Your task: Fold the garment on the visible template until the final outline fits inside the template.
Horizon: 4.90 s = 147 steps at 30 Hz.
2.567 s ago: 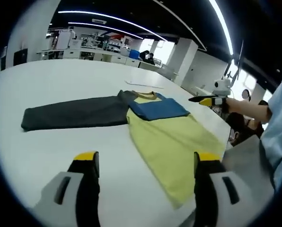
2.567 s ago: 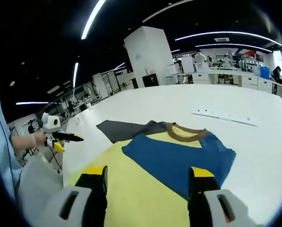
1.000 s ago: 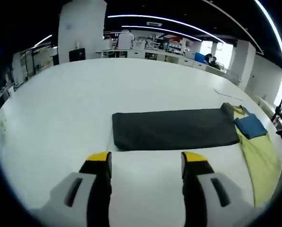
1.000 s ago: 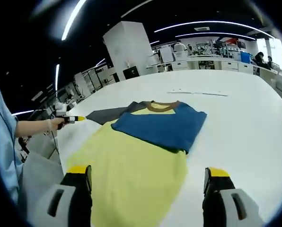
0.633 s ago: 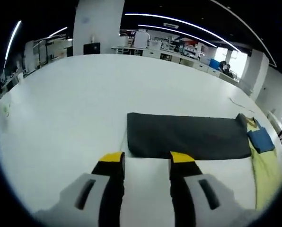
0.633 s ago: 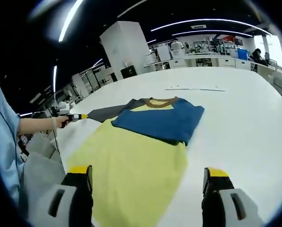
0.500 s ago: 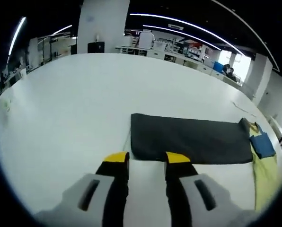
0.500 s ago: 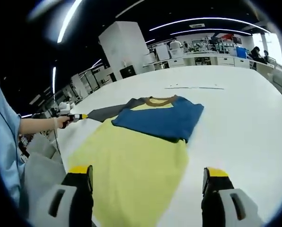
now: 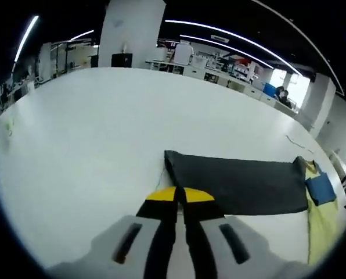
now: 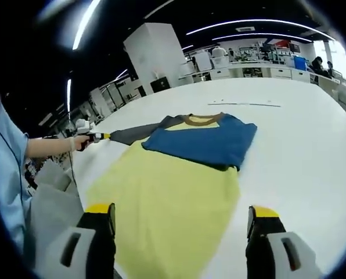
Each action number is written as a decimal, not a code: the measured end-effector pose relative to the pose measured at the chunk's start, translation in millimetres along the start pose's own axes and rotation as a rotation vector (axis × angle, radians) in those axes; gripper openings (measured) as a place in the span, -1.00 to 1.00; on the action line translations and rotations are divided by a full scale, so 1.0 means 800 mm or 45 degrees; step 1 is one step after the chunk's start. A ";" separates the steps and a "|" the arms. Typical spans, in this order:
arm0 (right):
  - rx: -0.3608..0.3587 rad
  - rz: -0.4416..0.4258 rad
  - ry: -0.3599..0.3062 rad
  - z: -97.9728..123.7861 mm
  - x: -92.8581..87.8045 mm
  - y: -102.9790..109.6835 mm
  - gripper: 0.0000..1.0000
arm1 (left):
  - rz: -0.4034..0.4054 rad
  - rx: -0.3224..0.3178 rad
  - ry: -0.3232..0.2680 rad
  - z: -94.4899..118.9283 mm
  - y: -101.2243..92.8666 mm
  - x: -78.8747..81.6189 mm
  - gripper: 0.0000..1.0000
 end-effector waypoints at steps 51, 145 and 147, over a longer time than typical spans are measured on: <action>-0.030 -0.117 -0.151 0.042 -0.018 -0.018 0.88 | -0.233 -0.929 -0.267 0.034 -0.495 0.125 -1.00; 0.008 0.121 -0.134 -0.064 0.084 -0.029 0.49 | -0.680 -0.877 0.072 -0.095 -0.449 0.070 -0.83; 0.008 0.128 -0.128 -0.068 0.084 -0.028 0.49 | -0.691 -0.888 0.099 -0.102 -0.452 0.065 -0.84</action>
Point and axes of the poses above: the point that each gripper's makers call its tool centre point, and the gripper's own axes: z roughly backward along the fingers, y roughly to its left, x roughly out of its top, the point moved 1 cm from there along z, roughly backward along the fingers, and after that the axes turned 10 degrees about -z, right-handed, at the moved point
